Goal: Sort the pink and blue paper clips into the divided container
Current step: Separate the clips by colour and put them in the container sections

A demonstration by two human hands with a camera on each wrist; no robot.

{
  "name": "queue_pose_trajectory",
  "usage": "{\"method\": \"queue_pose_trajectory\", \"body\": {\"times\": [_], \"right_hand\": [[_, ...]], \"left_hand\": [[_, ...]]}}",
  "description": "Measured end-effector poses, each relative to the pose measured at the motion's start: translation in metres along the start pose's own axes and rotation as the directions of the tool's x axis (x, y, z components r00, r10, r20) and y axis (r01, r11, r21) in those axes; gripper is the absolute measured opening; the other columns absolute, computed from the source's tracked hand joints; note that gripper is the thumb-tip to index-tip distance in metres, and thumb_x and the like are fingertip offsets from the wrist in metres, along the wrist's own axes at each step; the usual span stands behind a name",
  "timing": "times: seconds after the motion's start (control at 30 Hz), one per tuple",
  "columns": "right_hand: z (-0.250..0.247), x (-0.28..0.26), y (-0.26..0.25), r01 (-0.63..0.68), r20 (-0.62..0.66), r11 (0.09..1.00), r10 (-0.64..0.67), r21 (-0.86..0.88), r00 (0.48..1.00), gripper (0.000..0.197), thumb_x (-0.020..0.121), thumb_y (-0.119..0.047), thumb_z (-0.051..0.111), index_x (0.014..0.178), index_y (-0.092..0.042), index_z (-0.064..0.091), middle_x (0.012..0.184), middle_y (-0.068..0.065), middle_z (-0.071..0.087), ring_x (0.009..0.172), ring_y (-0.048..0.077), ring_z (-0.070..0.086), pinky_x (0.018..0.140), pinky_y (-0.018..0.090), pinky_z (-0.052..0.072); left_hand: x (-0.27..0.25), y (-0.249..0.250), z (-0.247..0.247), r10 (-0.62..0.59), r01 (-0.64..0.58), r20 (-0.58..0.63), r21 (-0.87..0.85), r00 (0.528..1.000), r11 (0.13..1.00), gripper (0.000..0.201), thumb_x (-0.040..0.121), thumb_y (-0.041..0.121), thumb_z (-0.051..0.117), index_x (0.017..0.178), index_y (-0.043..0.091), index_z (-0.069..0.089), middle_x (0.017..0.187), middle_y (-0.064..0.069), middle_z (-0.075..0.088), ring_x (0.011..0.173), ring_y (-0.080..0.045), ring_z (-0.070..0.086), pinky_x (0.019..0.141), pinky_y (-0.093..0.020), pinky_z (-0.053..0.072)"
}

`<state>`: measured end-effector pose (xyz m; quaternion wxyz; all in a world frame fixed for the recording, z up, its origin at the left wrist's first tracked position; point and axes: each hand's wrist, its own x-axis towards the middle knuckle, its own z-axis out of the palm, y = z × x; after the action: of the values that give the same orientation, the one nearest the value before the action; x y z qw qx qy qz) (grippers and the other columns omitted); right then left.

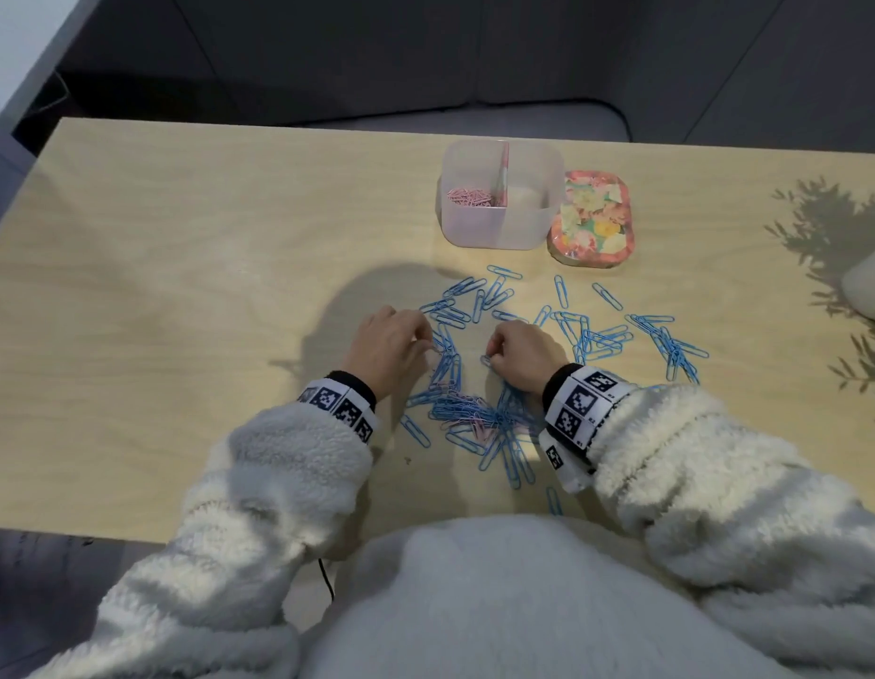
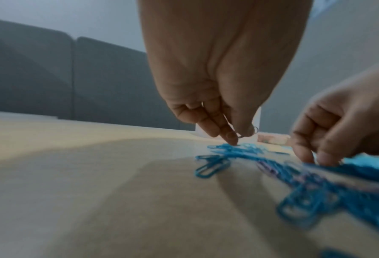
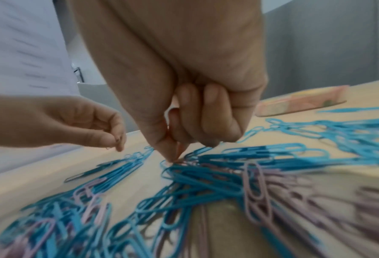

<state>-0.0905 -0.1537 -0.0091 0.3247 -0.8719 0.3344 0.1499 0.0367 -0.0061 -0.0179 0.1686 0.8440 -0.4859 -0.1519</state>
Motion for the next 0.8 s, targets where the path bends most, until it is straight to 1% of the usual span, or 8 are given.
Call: {"method": "queue_pose_trajectory", "body": {"times": [0.07,0.13,0.23,0.4,0.5,0.63,0.73,0.8], "right_hand": [[-0.004,0.001,0.007,-0.011,-0.036,0.999,0.012,0.050,0.999,0.009,0.084,-0.015,0.057,0.087,-0.012,0.065,0.099,0.009,0.068,0.095,0.029,0.061,0.072,0.028,0.041],[-0.007,0.002,0.012,-0.015,-0.100,0.996,0.024,0.087,0.995,0.007,0.082,-0.015,0.059,0.085,-0.013,0.065,0.090,0.008,0.065,0.092,0.029,0.061,0.070,0.027,0.040],[-0.006,-0.002,0.012,0.007,-0.108,1.000,-0.007,0.004,0.994,0.014,0.078,-0.024,0.065,0.089,-0.016,0.064,0.088,0.002,0.060,0.088,0.024,0.058,0.069,0.027,0.037],[0.001,0.001,0.006,0.030,0.004,0.997,-0.029,-0.066,1.000,0.010,0.081,-0.019,0.065,0.074,-0.016,0.059,0.091,0.003,0.065,0.091,0.027,0.062,0.071,0.030,0.041],[-0.006,0.008,0.010,0.050,0.049,0.997,-0.053,0.059,0.997,0.027,0.083,-0.019,0.065,0.059,-0.021,0.051,0.078,0.002,0.063,0.079,0.022,0.062,0.069,0.030,0.045],[-0.023,0.010,0.021,0.043,0.058,0.944,-0.066,0.328,0.996,0.028,0.085,-0.019,0.065,0.061,-0.018,0.051,0.056,0.000,0.051,0.038,0.000,0.045,0.043,0.015,0.036],[-0.032,0.008,0.033,0.033,0.084,0.887,-0.081,0.460,0.993,0.038,0.085,-0.018,0.065,0.054,-0.016,0.044,0.050,0.003,0.036,0.032,0.004,0.027,0.039,0.018,0.023],[-0.036,0.006,0.037,0.008,0.085,0.851,-0.062,0.525,0.994,0.040,0.086,-0.016,0.065,0.053,-0.014,0.043,0.044,0.000,0.034,0.031,0.006,0.024,0.036,0.015,0.020]], "left_hand": [[0.001,0.000,-0.007,-0.103,0.096,-0.016,-0.240,0.995,0.966,0.013,0.093,0.014,0.049,0.101,0.008,0.057,0.090,-0.005,0.060,0.087,-0.026,0.055,0.078,-0.036,0.041],[0.003,0.003,-0.012,-0.215,0.225,0.071,-0.394,0.974,0.891,0.020,0.095,0.009,0.040,0.109,0.005,0.054,0.091,-0.008,0.056,0.082,-0.026,0.055,0.073,-0.035,0.044],[0.004,0.013,-0.006,-0.295,0.356,0.222,-0.328,0.929,0.875,0.025,0.096,0.014,0.036,0.107,0.002,0.056,0.097,-0.008,0.060,0.085,-0.022,0.055,0.070,-0.030,0.041],[0.003,0.028,0.013,-0.263,0.254,0.191,0.072,0.946,0.965,0.021,0.091,0.024,0.050,0.098,0.005,0.054,0.104,-0.014,0.060,0.094,-0.032,0.058,0.079,-0.041,0.045],[0.006,0.030,0.016,-0.256,0.257,0.209,0.023,0.944,0.966,0.017,0.089,0.017,0.053,0.098,0.002,0.055,0.110,-0.017,0.057,0.100,-0.034,0.055,0.086,-0.042,0.044],[0.006,0.027,0.015,-0.236,0.252,0.209,-0.056,0.949,0.966,0.012,0.089,0.013,0.053,0.093,0.001,0.056,0.106,-0.019,0.056,0.100,-0.036,0.054,0.086,-0.041,0.042],[0.005,0.028,0.008,-0.223,0.244,0.170,-0.110,0.960,0.964,0.006,0.089,0.011,0.051,0.089,0.006,0.053,0.098,-0.017,0.062,0.095,-0.032,0.056,0.077,-0.036,0.040],[0.004,0.023,0.003,-0.219,0.242,0.143,-0.175,0.965,0.954,0.014,0.091,0.012,0.049,0.101,0.004,0.055,0.099,-0.013,0.064,0.094,-0.029,0.056,0.079,-0.035,0.042]]}}
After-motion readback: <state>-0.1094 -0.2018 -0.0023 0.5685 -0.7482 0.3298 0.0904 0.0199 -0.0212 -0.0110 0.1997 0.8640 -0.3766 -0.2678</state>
